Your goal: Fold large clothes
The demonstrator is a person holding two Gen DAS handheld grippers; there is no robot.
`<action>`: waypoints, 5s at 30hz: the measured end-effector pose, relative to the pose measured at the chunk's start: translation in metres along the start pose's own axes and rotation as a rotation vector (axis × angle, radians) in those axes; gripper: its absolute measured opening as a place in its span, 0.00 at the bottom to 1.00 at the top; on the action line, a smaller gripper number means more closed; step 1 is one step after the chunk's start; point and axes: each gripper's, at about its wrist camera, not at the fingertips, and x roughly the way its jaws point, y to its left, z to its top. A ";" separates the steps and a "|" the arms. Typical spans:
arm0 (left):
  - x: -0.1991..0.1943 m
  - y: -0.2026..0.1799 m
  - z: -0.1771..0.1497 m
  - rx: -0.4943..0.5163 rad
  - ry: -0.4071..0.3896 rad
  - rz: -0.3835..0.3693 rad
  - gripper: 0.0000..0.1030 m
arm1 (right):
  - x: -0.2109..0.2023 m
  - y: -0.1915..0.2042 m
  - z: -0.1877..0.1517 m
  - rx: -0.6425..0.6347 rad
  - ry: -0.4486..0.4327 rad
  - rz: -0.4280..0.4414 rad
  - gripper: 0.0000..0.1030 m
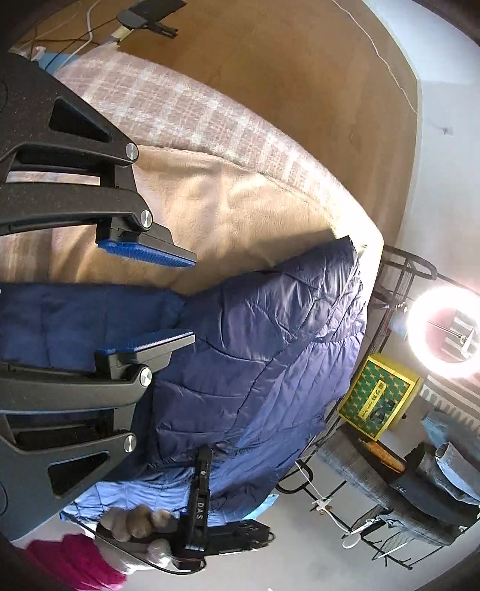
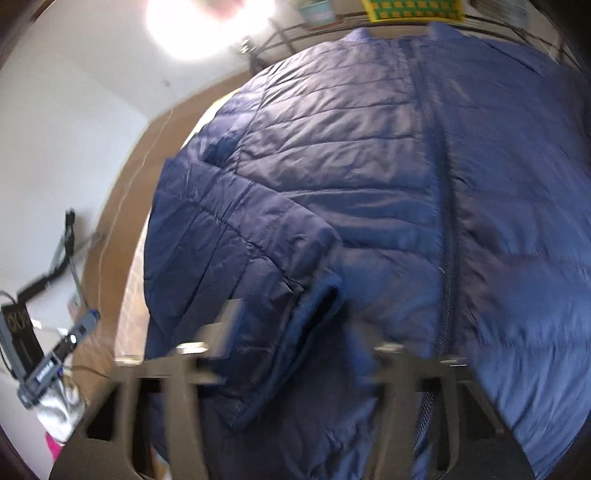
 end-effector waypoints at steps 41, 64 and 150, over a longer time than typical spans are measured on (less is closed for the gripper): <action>0.034 -0.066 -0.003 0.190 0.018 0.054 0.34 | -0.031 -0.161 0.108 0.059 -0.252 -0.495 0.33; -0.058 -0.118 -0.028 0.203 -0.095 -0.052 0.34 | -0.289 -0.225 -0.119 0.246 -0.505 -0.476 0.54; 0.026 -0.184 -0.022 0.096 0.156 -0.329 0.56 | -0.159 -0.073 -0.066 0.060 -0.426 0.147 0.31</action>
